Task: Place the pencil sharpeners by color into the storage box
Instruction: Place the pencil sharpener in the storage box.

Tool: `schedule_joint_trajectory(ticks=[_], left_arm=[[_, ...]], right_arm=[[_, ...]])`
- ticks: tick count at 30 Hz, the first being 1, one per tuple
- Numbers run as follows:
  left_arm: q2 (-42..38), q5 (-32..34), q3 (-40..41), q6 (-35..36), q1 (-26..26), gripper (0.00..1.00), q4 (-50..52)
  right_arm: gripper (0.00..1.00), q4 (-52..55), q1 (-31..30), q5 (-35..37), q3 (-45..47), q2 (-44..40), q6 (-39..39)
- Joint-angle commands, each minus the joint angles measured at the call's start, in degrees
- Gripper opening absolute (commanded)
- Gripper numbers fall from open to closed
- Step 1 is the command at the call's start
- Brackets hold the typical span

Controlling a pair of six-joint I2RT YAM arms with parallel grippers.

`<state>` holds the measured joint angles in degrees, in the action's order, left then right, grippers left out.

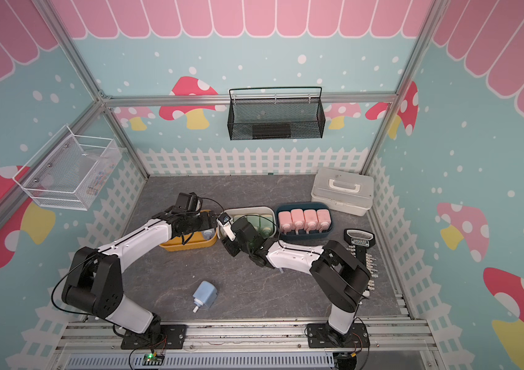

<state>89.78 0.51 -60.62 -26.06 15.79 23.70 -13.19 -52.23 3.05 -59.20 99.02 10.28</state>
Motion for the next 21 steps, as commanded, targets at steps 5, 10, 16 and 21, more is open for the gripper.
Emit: schedule_joint_trajectory(ticks=[5,10,16,21], left_arm=[[2.1,1.1,-2.8,3.3,-4.8,0.99,-0.3],[6.2,-0.2,-6.1,5.0,-6.4,0.99,-0.8],[11.7,-0.6,-10.1,5.7,-6.5,0.99,-0.9],[15.4,-1.7,-12.6,5.7,-6.4,0.99,-1.2]], right_arm=[[0.99,0.1,-0.2,1.5,1.8,-3.3,-0.9],[0.99,1.0,-0.2,2.0,2.4,-4.0,-2.0],[0.99,2.5,-0.2,1.1,2.6,-5.1,-3.3],[0.99,2.8,-0.2,-0.6,3.5,-6.0,-5.2]])
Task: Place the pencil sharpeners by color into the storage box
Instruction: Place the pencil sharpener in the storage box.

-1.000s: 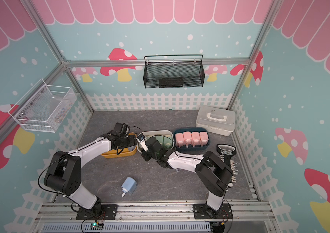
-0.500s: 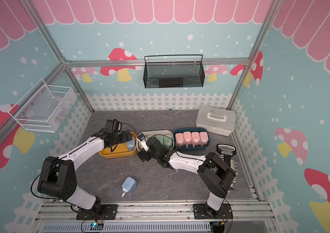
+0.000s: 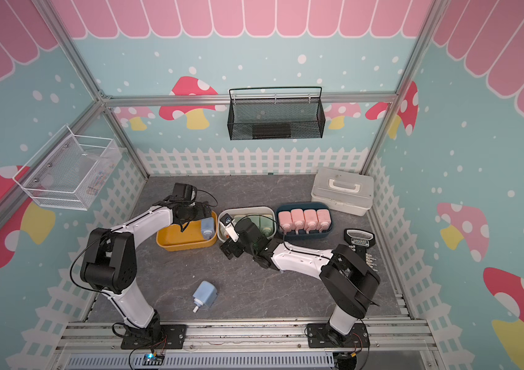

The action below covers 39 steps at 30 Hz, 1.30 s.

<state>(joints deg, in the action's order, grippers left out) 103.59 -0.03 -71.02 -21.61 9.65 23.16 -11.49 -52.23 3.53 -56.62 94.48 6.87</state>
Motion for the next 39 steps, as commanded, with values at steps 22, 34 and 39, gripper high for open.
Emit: schedule_joint_trajectory(ticks=[22,34,39], left_arm=[[3.6,-4.1,-4.0,0.2,1.5,0.99,-1.1],[-1.6,0.7,-1.5,1.5,2.3,0.99,-0.1],[-4.6,4.9,0.8,2.1,3.9,0.99,-0.2]], right_arm=[[0.99,2.2,-0.2,1.3,1.8,-2.9,-1.9],[0.99,1.7,-0.2,8.2,2.2,-2.6,2.1],[0.99,1.3,-0.3,9.6,3.4,-3.4,2.4]])
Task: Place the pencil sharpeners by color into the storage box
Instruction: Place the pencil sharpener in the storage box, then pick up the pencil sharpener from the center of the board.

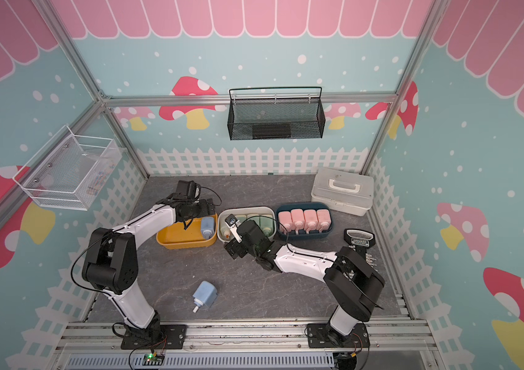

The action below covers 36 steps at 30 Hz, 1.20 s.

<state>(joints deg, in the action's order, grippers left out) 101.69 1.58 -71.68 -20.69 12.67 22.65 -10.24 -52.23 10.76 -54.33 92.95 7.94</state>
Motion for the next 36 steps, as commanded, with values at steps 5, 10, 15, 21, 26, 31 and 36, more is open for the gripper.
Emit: schedule_joint_trajectory(ticks=[5,10,15,21,26,31,36], left_arm=[[-6.7,1.6,3.4,0.3,0.9,0.99,1.3],[-12.6,1.4,7.2,-0.8,1.0,0.99,1.5],[-18.3,3.3,11.4,-1.7,2.9,0.99,1.5],[-28.3,3.7,17.8,-6.9,6.3,0.99,1.6],[-37.2,7.4,23.0,-11.8,12.3,0.99,6.7],[-44.1,6.9,27.5,-15.3,16.4,0.99,13.1],[-48.3,7.5,29.4,-19.1,21.3,0.99,21.4]], right_arm=[[0.99,0.8,-0.2,-1.4,0.7,-1.7,-0.4],[0.99,1.7,-0.2,-3.5,0.0,-1.6,-2.4],[0.98,2.4,-0.2,-8.0,-0.4,-1.5,-9.1],[0.99,7.7,-0.2,-17.5,-1.0,-3.1,-19.7],[0.98,11.2,-0.2,-23.4,-1.2,-3.9,-26.0],[0.98,11.8,-0.2,-24.0,-1.2,-4.0,-28.9],[0.99,7.9,-0.1,-23.0,1.5,-5.2,-30.3]])
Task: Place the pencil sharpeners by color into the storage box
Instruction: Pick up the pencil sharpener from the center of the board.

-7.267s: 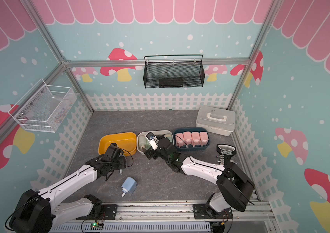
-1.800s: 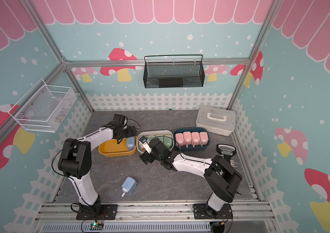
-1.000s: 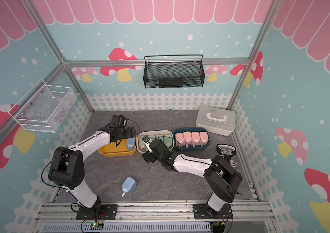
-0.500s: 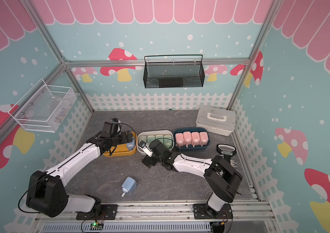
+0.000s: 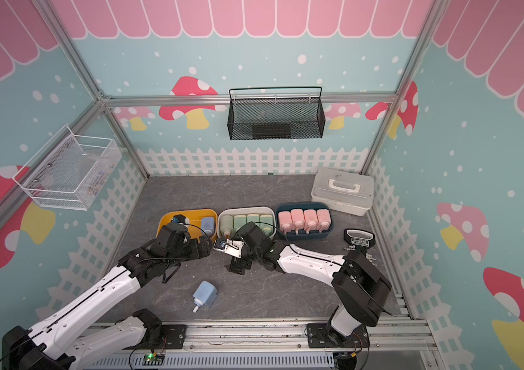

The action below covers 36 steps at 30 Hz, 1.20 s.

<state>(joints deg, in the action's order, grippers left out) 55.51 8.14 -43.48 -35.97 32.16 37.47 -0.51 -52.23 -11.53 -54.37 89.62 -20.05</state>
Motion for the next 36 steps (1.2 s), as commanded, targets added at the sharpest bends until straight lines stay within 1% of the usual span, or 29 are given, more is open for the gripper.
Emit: schedule_joint_trajectory(ticks=[1,3,5,6,9,14,17,20,24,27,31,33,36], left_arm=[[-3.2,-0.7,2.1,-4.7,2.5,0.99,6.7],[-4.7,-3.4,3.5,-5.9,3.7,0.99,7.0],[-5.4,-4.0,3.8,-6.6,5.1,0.99,9.2],[-5.4,-4.2,3.8,-6.6,5.6,0.99,10.1],[-5.3,-5.8,4.5,-7.1,8.6,0.98,11.8],[-6.4,-6.6,6.8,-10.9,17.4,0.98,12.7],[-6.0,-4.7,8.3,-12.2,22.2,0.97,13.6],[-2.8,0.2,8.0,-13.4,27.7,0.98,14.5],[1.2,4.9,7.0,-13.5,32.9,0.98,14.4],[2.5,5.6,7.3,-13.4,34.5,0.98,14.4],[1.4,6.6,8.0,-13.8,35.1,0.97,14.3],[0.2,7.4,8.5,-15.1,35.1,0.96,14.2],[-1.3,7.9,8.8,-15.0,35.1,0.91,14.3]], right_arm=[[0.99,-4.0,-0.1,-0.4,2.8,-2.1,-3.1],[0.99,-10.1,-0.1,-0.3,6.3,-2.8,-4.7],[0.99,-16.5,-0.1,-0.7,9.8,-3.4,-5.5],[0.99,-18.1,-0.1,-0.7,10.5,-3.6,-5.4],[0.99,-18.3,-0.1,-1.0,10.4,-3.5,-5.1],[0.99,-18.6,-0.1,-0.7,10.6,-3.4,-4.5],[0.98,-20.0,-0.1,-0.7,11.5,-3.8,-3.9],[0.98,-20.7,-0.1,-0.4,11.8,-4.0,-3.5],[0.98,-22.3,-0.1,1.0,13.1,-4.4,-3.1],[0.98,-22.4,-0.1,1.4,13.3,-4.7,-3.2],[0.98,-22.5,-0.1,1.7,13.8,-5.4,-3.0],[0.98,-22.6,-0.1,1.7,14.0,-5.6,-2.8],[0.98,-22.9,-0.1,1.5,14.3,-5.7,-2.5]])
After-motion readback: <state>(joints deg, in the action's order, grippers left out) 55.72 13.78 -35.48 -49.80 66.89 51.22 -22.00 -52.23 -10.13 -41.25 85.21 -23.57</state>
